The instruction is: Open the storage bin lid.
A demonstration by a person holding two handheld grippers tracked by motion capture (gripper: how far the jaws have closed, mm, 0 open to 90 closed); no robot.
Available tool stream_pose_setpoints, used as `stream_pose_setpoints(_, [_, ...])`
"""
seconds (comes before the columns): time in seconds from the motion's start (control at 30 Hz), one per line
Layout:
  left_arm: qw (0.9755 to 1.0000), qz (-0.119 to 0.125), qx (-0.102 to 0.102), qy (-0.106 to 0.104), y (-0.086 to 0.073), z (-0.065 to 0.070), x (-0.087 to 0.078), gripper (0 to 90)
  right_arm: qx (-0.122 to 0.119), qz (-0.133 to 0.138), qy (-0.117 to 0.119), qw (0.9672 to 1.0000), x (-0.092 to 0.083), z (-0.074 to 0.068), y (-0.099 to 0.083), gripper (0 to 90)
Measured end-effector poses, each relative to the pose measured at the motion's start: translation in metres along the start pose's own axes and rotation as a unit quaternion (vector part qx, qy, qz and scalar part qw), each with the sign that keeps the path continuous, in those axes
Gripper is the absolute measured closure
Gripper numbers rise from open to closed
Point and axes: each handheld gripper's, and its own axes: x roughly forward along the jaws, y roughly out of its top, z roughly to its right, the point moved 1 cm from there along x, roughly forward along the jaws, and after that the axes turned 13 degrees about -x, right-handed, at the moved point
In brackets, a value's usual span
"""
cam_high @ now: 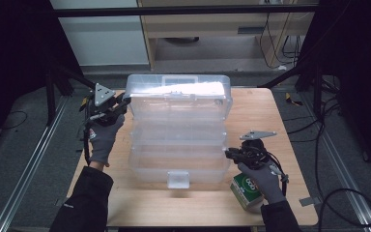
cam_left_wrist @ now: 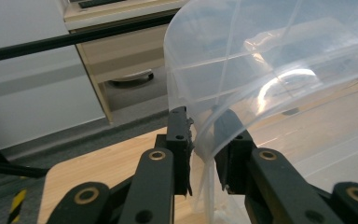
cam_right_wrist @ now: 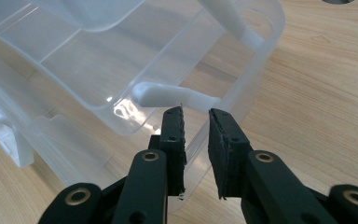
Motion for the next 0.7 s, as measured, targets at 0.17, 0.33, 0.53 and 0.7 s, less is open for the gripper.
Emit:
stream_pose_setpoints(0.17, [1.0,-0.004,-0.002,0.005,0.006,-0.001,0.008,76.6,0.0,0.0,0.0,1.0,0.0,0.0,0.0,76.1])
stream_pose_setpoints(0.33, [0.9999,-0.009,-0.005,0.01,0.011,-0.002,0.017,76.8,0.0,0.001,0.0,1.0,0.0,0.0,0.0,76.1])
stream_pose_setpoints(0.53, [0.9997,-0.015,-0.01,0.015,0.018,-0.004,0.029,77.2,0.0,0.001,0.001,1.0,0.0,0.0,0.0,76.1])
stream_pose_setpoints(0.7, [0.9995,-0.022,-0.014,0.021,0.023,-0.006,0.041,77.4,-0.003,0.001,0.001,1.0,0.0,0.0,0.0,76.0])
